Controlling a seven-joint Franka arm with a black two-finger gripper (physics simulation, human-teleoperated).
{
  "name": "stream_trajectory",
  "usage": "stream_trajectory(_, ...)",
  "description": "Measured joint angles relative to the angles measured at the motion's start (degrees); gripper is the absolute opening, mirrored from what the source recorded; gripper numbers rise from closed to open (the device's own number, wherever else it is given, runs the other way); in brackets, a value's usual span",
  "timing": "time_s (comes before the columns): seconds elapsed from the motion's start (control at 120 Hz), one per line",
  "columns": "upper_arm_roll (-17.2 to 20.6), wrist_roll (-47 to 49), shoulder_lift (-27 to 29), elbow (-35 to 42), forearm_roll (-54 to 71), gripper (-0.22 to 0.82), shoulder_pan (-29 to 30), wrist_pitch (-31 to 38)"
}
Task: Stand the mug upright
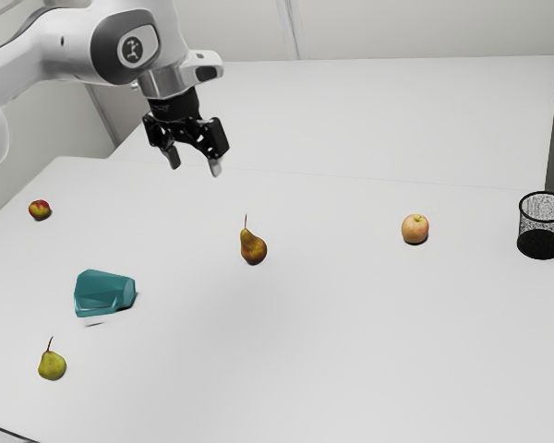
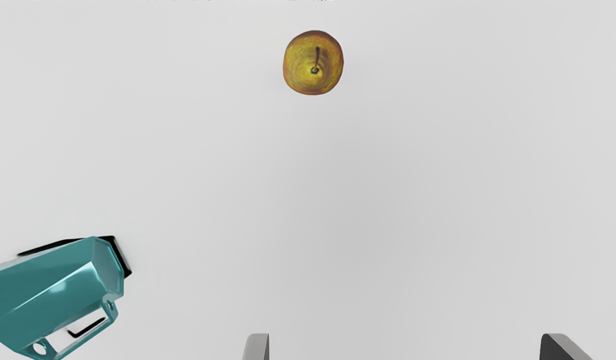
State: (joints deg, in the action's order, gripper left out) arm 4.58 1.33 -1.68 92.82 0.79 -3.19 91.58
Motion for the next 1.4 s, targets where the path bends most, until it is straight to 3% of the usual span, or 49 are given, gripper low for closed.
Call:
stream_trajectory(0.333,-0.49,0.07,5.80,6.45,-0.11,0.59,0.53,0.41)
stream_trajectory(0.733,-0.85,-1.23,8.66,10.07,-0.96,0.59,18.80,-0.18)
stream_trajectory(1.167,-0.94,-12.64,-0.75,10.60,-10.21,0.59,40.06,1.01)
stream_trajectory(1.4,-0.92,-20.00,-4.50,13.50,-14.53,0.59,43.75,4.12)
